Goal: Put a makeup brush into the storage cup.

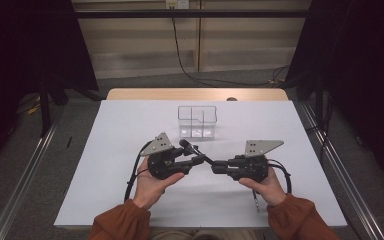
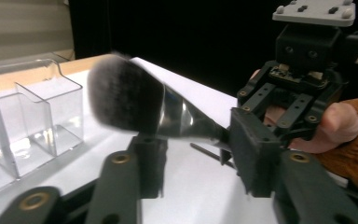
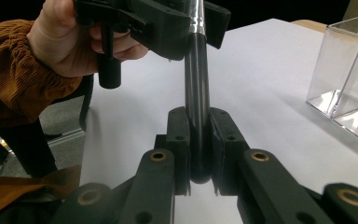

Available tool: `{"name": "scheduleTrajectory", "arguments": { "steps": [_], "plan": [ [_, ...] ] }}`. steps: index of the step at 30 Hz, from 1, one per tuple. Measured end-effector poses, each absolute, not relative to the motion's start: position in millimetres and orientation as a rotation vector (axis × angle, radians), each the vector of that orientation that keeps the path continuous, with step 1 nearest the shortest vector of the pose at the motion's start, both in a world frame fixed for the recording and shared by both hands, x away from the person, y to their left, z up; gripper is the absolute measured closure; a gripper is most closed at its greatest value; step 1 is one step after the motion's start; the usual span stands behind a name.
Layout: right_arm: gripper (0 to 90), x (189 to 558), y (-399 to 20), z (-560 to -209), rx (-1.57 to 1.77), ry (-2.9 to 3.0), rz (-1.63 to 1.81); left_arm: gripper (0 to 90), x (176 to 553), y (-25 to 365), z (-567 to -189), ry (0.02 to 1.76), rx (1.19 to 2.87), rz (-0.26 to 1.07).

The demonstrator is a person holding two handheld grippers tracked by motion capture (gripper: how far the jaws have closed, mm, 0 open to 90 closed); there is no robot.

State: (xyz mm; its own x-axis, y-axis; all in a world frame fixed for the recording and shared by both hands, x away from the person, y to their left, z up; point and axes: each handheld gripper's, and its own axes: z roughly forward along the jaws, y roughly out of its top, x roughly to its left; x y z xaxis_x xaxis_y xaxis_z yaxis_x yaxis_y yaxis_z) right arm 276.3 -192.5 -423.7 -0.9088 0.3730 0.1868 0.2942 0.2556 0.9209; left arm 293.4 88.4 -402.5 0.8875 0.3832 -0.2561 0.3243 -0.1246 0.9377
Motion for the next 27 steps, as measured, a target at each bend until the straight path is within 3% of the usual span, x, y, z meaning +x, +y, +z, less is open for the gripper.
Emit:
{"name": "scheduleTrajectory", "arguments": {
  "steps": [8,18,27],
  "plan": [
    [79.7,276.4,-191.4,-425.0,0.642,2.449,1.765,61.9,295.2,87.9,-400.8,0.548,1.705,0.015],
    [79.5,275.0,-188.6,-425.8,0.62,2.465,1.753,72.4,296.6,84.9,-394.7,0.529,1.666,-0.05],
    [79.1,274.8,-186.0,-427.1,0.612,2.471,1.757,75.9,296.0,85.2,-392.9,0.516,1.668,-0.08]
  ]
}}
